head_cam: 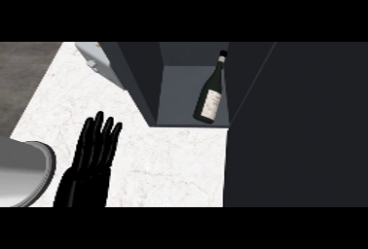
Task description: Pick up the wine, place it into the cabinet and close the cabinet
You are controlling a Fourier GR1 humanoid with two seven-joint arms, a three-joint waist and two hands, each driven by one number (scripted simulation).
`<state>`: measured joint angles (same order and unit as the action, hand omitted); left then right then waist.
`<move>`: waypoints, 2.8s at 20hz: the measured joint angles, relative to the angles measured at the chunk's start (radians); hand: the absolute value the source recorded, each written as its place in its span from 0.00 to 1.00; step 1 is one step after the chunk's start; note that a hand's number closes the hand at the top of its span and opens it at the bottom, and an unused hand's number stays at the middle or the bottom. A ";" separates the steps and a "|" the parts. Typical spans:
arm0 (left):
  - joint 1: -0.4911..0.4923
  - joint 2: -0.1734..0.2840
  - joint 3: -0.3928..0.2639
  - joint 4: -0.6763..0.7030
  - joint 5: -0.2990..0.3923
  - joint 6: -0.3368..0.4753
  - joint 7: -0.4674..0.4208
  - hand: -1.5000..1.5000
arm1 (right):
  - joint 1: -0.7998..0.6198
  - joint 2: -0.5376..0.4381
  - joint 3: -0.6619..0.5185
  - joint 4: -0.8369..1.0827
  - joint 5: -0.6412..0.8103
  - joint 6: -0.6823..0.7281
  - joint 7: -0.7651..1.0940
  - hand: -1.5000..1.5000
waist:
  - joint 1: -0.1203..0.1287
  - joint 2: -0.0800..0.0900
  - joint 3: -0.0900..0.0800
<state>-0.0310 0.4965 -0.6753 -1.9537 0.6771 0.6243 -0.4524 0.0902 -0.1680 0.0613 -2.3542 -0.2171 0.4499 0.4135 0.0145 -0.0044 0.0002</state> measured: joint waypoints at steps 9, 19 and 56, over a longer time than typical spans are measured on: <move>0.267 0.147 0.147 -0.191 0.035 -0.061 -0.061 0.00 | 0.045 0.003 0.167 -0.032 -0.061 0.014 0.127 1.00 | 0.004 0.002 0.000; 0.559 0.259 0.402 -0.243 0.171 -0.300 -0.160 0.00 | -0.027 0.128 0.489 -0.046 0.084 -0.115 0.230 1.00 | 0.007 -0.003 -0.002; 0.674 0.234 0.768 -0.267 0.295 -0.650 0.088 0.00 | -1.045 0.153 0.283 0.979 0.197 -0.506 -0.038 1.00 | 0.000 0.003 0.000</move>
<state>0.6433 0.7306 0.0925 -2.2210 0.9719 -0.0259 -0.3640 -0.9544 -0.0154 0.3439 -1.3751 -0.0199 -0.0560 0.3754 0.0144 -0.0019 0.0003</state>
